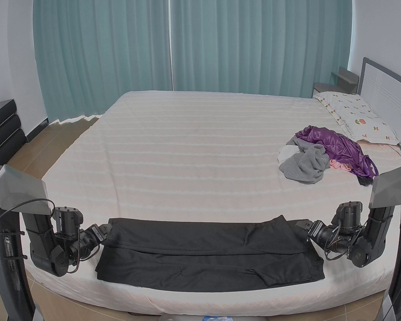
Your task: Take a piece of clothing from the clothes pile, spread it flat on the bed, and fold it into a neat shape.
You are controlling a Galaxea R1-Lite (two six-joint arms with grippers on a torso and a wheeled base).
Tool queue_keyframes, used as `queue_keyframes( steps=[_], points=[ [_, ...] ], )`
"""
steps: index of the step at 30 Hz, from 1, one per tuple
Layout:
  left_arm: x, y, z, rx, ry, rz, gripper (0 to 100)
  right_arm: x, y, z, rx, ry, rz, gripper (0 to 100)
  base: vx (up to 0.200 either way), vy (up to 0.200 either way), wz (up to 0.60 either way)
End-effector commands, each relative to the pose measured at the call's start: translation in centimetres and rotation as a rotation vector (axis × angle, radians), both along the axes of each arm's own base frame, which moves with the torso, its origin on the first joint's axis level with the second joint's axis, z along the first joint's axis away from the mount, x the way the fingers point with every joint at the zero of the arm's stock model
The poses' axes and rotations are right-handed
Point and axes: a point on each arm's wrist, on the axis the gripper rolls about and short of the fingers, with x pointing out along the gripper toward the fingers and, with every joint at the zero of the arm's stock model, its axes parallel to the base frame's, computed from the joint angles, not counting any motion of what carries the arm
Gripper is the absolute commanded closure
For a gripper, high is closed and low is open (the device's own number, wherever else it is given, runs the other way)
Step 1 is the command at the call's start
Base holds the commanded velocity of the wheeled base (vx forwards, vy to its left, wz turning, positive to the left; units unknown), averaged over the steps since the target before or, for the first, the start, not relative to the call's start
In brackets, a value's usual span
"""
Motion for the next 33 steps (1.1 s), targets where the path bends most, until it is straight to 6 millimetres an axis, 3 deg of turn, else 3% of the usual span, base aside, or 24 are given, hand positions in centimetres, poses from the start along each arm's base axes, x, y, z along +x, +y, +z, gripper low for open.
queue_keyframes(
  steps=[1,3,8,15,16,33],
  points=[
    [2.1,0.1,1.9,-0.035,-0.107,-0.021,0,2.0,-0.8,1.1,0.031,-0.077,-0.005,0,0.000,0.000,0.00],
    [3.5,0.0,1.8,-0.057,-0.129,-0.048,0,3.2,-0.9,0.0,0.045,-0.071,0.003,0,0.000,0.000,0.00],
    [7.1,-0.2,-1.1,-0.058,-0.055,-0.072,0,4.7,-0.6,-1.7,0.058,-0.070,0.013,0,0.000,0.000,0.00],
    [8.5,-0.4,-1.8,-0.012,-0.022,-0.107,0,5.0,-0.7,-2.0,0.068,-0.074,0.017,0,0.000,0.000,0.00],
    [8.6,-0.5,-1.9,-0.006,-0.023,-0.108,100,5.0,-0.7,-2.0,0.069,-0.073,0.016,0,0.000,0.000,0.00],
    [9.5,-0.1,-1.9,0.058,-0.051,0.004,100,4.8,-0.5,-2.0,0.073,-0.077,0.020,0,0.000,0.000,0.00]
  ],
)
